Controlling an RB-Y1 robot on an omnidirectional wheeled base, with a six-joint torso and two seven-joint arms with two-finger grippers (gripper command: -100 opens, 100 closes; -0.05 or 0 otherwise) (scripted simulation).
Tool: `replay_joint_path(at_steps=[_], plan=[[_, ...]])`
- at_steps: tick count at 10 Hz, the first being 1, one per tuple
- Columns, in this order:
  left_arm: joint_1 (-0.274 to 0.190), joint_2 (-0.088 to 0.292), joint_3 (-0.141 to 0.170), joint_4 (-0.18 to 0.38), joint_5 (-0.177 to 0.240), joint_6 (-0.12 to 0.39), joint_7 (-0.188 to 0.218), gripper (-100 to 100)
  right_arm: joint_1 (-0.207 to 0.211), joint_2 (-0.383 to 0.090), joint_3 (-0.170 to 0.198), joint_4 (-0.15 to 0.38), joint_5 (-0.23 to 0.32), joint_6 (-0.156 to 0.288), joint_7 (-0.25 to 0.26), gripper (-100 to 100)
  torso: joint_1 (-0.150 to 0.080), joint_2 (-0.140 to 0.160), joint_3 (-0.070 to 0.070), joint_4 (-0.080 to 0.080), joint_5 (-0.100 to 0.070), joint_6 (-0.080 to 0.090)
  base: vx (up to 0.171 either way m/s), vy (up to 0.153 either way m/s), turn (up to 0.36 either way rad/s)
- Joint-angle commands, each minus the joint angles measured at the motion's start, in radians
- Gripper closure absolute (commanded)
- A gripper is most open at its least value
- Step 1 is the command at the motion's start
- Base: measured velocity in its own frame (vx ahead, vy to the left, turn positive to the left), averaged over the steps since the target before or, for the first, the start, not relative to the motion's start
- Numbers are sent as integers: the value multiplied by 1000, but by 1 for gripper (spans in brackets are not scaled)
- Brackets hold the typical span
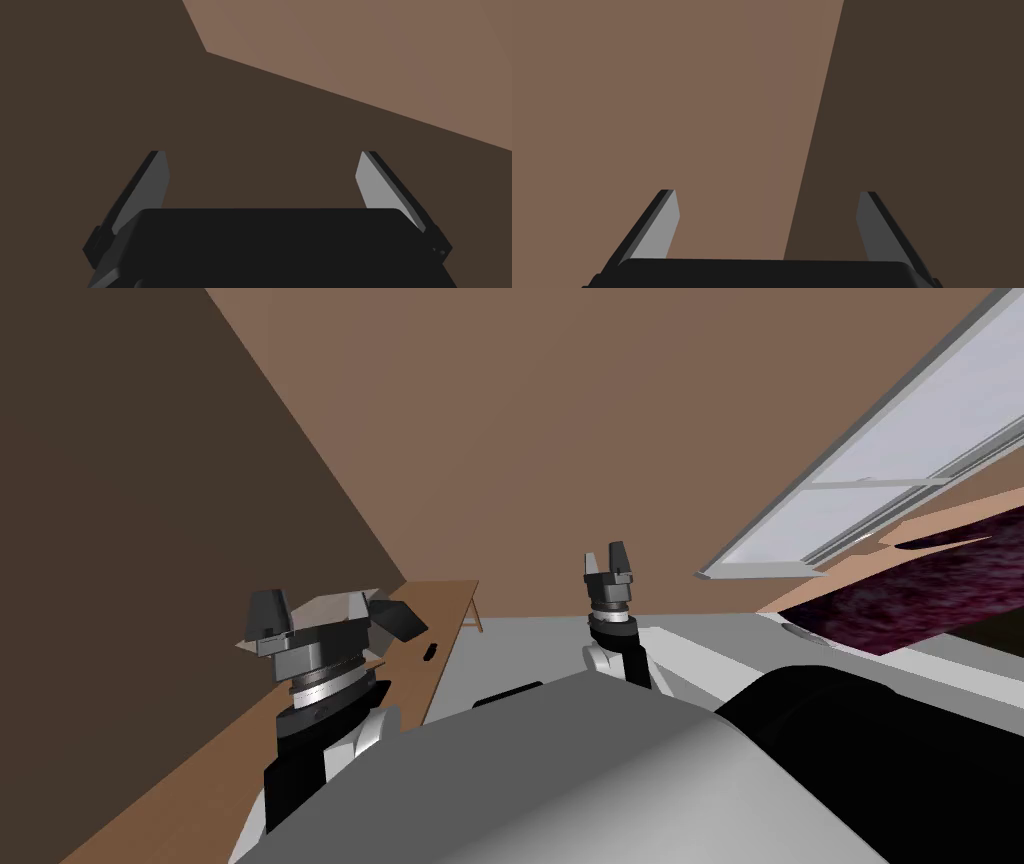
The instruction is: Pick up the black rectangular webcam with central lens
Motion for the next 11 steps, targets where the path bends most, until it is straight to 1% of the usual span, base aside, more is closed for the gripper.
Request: replay_joint_path(at_steps=[1, 3, 5, 6, 8, 9, 10, 11], plan=[[6, 24, 11, 20, 3, 31, 8, -100, 0, 0, 0, 0, 0, 0, 0, 0, 0, 0, 0, 0, 0, 0, 61, -36, 11], [14, 49, 27, 49, 9, 75, 18, -100, 0, 0, 0, 0, 0, 0, 0, 0, -3, -6, -3, -1, -1, 0, 125, -71, 30], [23, 75, 50, 88, 17, 132, 31, -100, 0, 0, 0, 0, 0, 0, 0, 0, -7, -11, -6, -3, -2, 0, 164, -115, 32], [23, 75, 50, 88, 17, 133, 31, -100, 0, 0, 0, 0, 0, 0, 0, 0, -7, -11, -6, -3, -2, 0, 102, -67, 17], [31, 100, 77, 135, 30, 194, 46, -100, 0, 0, 0, 0, 0, 0, 0, 0, -3, -8, -5, -2, -1, 0, 123, -55, 22], [31, 100, 77, 135, 30, 202, 46, -100, 0, 0, 0, 0, 0, 0, 0, 0, -4, -9, -5, -2, -1, 0, 104, -56, 33], [36, 113, 91, 160, 37, 235, 54, -100, 0, 0, 0, 0, 0, 0, 0, 0, -4, -8, -5, -2, -1, 0, 107, -49, 31], [36, 113, 91, 160, 37, 240, 54, -100, 0, 0, 0, 0, 0, 0, 0, 0, -3, -8, -5, -2, -1, 0, 92, -41, 17]])
